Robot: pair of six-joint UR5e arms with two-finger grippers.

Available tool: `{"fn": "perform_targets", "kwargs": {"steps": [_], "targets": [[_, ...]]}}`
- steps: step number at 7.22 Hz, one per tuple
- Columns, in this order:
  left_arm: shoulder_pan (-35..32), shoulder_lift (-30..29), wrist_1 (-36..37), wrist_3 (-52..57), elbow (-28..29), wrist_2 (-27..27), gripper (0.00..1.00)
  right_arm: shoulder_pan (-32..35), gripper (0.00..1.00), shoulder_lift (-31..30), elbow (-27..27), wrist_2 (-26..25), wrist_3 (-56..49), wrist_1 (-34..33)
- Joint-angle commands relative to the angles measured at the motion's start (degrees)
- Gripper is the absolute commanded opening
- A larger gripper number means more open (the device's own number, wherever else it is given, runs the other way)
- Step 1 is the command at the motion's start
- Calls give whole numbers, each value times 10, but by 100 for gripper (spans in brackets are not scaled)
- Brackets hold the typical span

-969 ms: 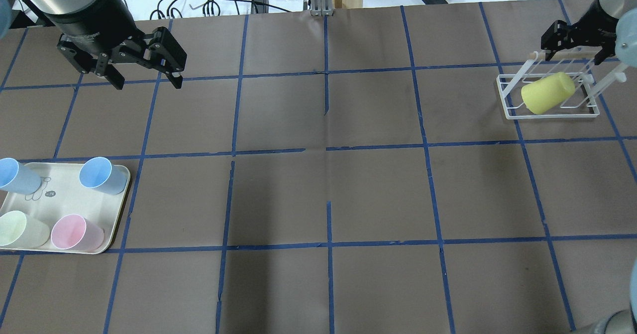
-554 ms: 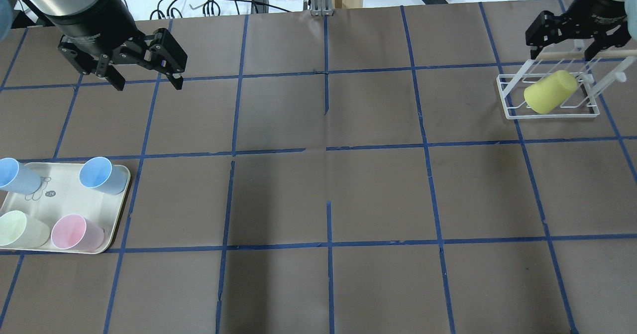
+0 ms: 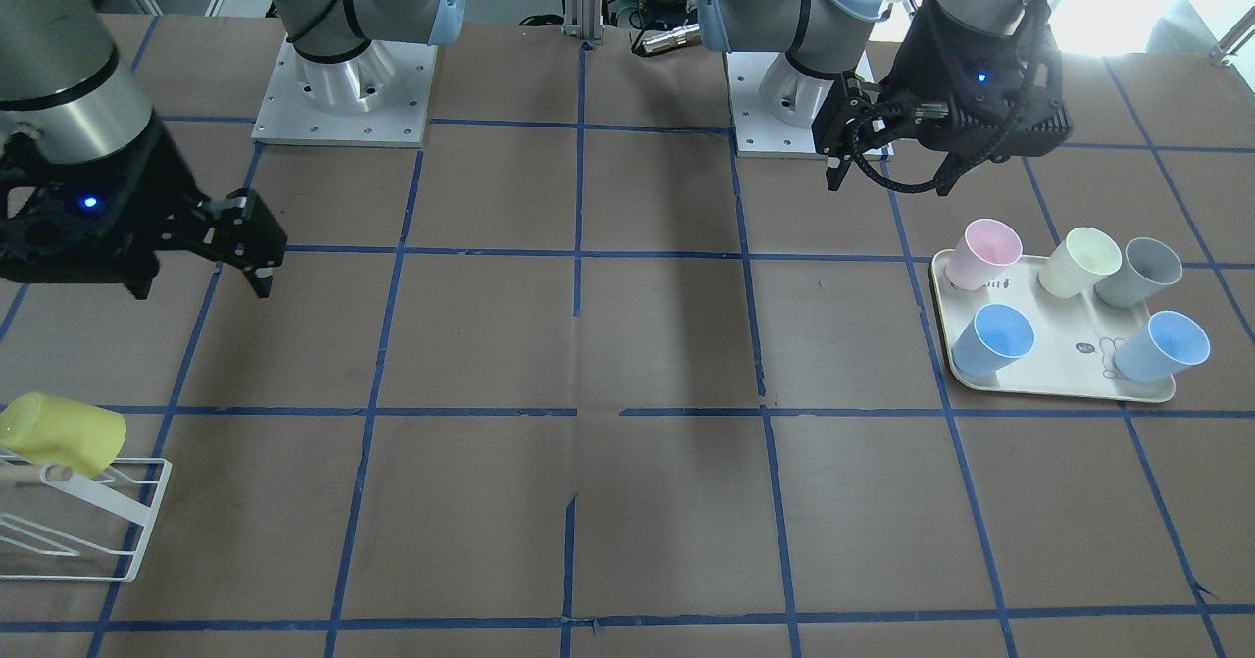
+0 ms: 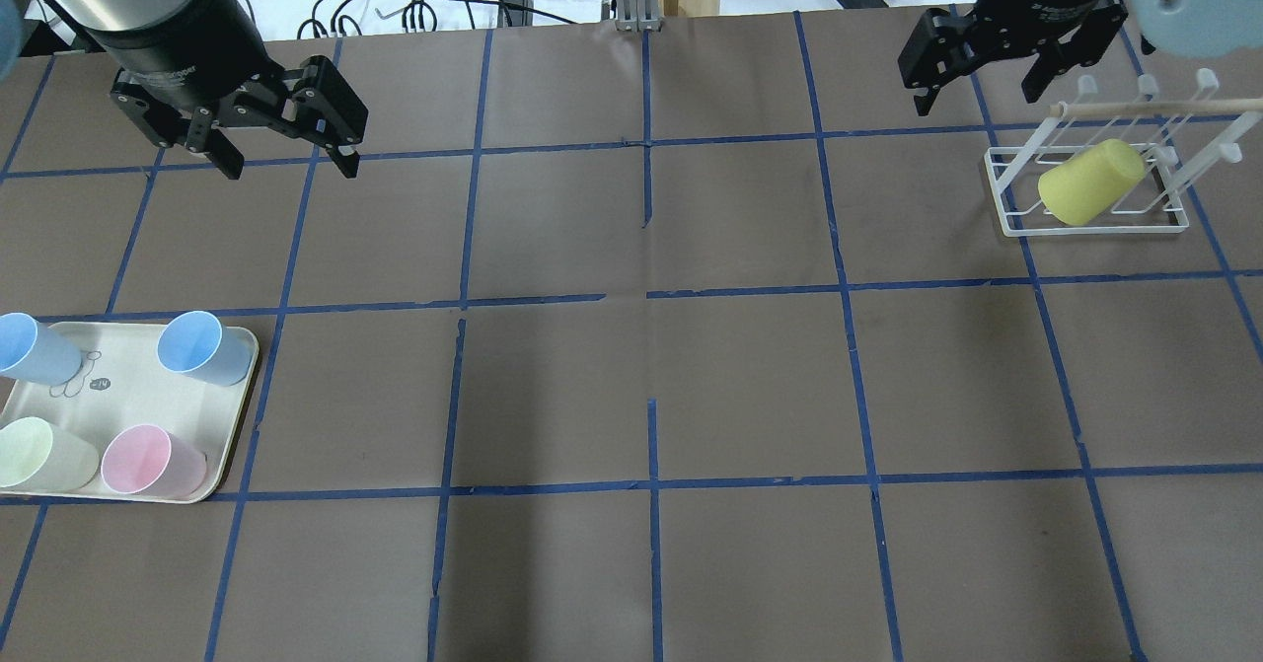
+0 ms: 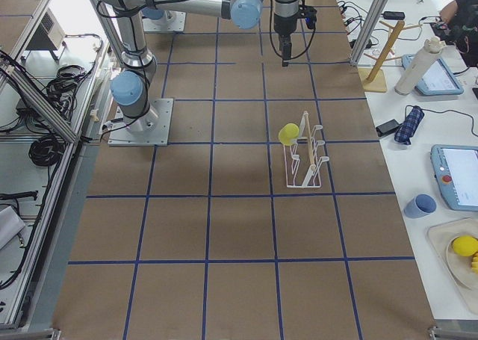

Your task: Transfer IKEA cup to right arm and place on rack

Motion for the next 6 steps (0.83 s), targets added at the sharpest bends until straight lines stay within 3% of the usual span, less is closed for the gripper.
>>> {"fn": "perform_targets", "kwargs": {"steps": [1, 6], "targets": [[1, 1, 0, 0, -1, -1, 100, 54, 100, -24, -13, 21, 8, 101], [2, 1, 0, 1, -2, 3, 100, 68, 100, -27, -17, 25, 19, 117]]}}
